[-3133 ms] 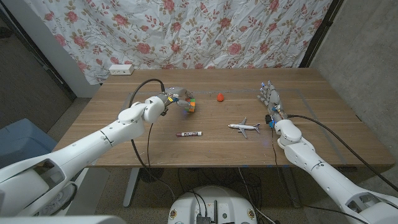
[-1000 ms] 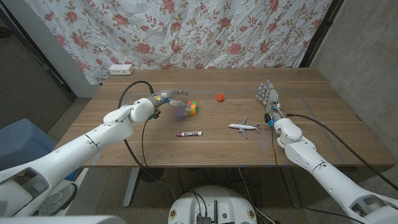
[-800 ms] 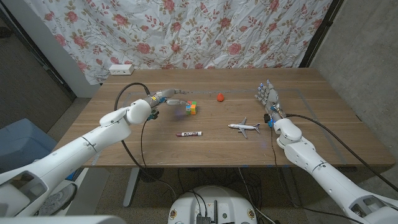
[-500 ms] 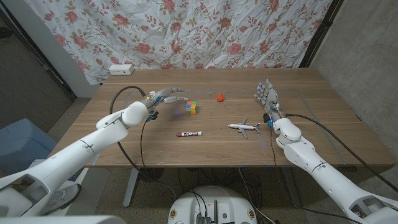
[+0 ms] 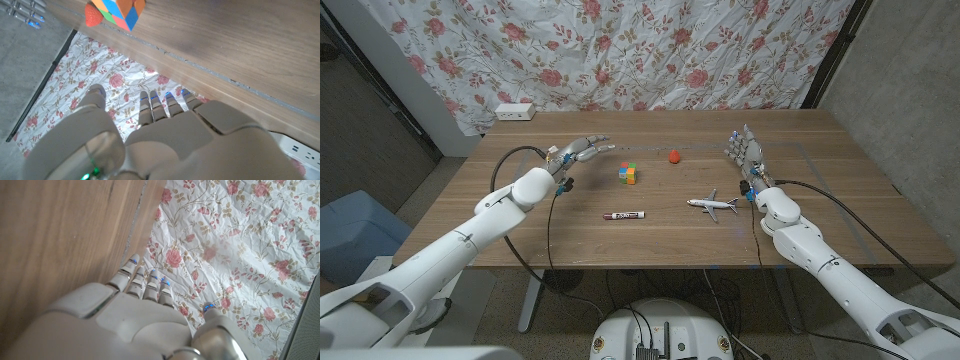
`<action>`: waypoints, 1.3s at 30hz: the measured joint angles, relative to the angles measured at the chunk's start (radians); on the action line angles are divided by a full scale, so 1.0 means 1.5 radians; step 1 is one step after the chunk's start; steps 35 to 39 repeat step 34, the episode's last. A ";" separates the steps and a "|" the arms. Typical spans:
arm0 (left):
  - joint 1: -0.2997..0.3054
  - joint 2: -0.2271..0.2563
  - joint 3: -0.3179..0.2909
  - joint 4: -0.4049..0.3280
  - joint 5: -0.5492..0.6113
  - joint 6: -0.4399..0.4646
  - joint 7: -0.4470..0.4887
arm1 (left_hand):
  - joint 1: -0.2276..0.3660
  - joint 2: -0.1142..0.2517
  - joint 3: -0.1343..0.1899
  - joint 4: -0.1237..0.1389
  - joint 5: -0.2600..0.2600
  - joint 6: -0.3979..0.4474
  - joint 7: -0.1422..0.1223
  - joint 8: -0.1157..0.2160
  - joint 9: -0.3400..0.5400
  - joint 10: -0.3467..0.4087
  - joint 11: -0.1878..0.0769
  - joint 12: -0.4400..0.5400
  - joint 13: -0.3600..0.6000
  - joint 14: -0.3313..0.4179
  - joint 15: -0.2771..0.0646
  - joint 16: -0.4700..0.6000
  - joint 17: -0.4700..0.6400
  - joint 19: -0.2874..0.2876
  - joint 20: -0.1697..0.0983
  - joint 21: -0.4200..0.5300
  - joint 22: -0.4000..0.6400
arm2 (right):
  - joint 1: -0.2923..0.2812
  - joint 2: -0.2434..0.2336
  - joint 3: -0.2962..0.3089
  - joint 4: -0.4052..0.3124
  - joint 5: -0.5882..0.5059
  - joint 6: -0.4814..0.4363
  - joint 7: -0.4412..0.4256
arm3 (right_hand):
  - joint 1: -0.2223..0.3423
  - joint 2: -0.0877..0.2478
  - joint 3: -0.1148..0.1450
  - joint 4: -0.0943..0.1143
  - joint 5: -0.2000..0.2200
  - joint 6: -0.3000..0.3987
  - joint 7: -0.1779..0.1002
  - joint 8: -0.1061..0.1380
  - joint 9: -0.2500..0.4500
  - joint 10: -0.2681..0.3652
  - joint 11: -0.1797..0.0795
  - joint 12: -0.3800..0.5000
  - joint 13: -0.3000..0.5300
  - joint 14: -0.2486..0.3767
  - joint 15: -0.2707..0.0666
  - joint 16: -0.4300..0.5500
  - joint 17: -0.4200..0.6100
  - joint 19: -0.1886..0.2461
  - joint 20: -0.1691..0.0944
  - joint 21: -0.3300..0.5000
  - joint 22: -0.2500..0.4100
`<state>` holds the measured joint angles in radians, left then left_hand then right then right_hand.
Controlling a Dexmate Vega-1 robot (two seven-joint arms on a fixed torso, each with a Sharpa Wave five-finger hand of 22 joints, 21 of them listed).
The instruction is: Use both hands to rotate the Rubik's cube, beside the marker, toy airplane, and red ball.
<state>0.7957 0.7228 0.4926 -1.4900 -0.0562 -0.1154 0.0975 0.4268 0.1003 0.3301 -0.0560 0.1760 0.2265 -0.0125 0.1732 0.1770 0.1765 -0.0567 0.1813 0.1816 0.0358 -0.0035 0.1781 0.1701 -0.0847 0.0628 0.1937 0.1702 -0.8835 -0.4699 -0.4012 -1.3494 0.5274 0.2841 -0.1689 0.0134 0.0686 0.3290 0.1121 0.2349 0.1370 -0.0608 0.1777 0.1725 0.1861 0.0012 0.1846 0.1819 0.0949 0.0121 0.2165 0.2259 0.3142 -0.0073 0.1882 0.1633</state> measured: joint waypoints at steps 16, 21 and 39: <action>-0.002 -0.082 -0.007 0.096 -0.089 -0.071 0.044 | -0.026 0.064 0.046 0.030 0.006 -0.010 0.023 0.000 -0.003 -0.006 0.016 0.006 -0.003 0.011 0.006 0.000 0.000 0.029 -0.001 0.000 -0.001 | 0.025 0.023 -0.007 0.049 0.007 0.025 0.027 | 0.000 0.000 -0.002 0.004 0.001 0.011 0.006 0.003 0.000 0.015 -0.003 0.005 0.000 0.007 -0.007 0.000 -0.002 0.002 -0.002 0.000 0.000; -0.005 -0.105 -0.009 0.126 -0.119 -0.099 0.047 | -0.041 0.064 0.052 0.041 0.006 -0.018 0.030 0.000 -0.003 -0.012 0.021 0.006 -0.003 0.011 0.006 0.000 0.000 0.042 -0.014 0.004 -0.001 | 0.032 0.027 -0.009 0.059 0.010 0.028 0.034 | 0.000 0.000 -0.002 0.004 0.001 0.011 0.006 0.003 0.000 0.015 -0.003 0.005 0.000 0.007 -0.007 0.000 -0.002 0.002 -0.002 0.000 0.000; -0.021 -0.172 -0.019 0.220 -0.188 -0.175 0.041 | -0.064 0.057 0.072 0.061 0.011 -0.029 0.042 0.000 -0.003 -0.035 0.039 0.002 -0.003 0.003 0.006 0.000 0.000 0.083 -0.050 0.009 -0.002 | 0.029 0.028 -0.006 0.048 0.012 0.026 0.020 | 0.000 0.000 -0.002 0.004 0.001 0.011 0.006 0.003 0.000 0.015 -0.003 0.005 0.000 0.007 -0.007 0.000 -0.002 0.002 -0.002 0.000 0.000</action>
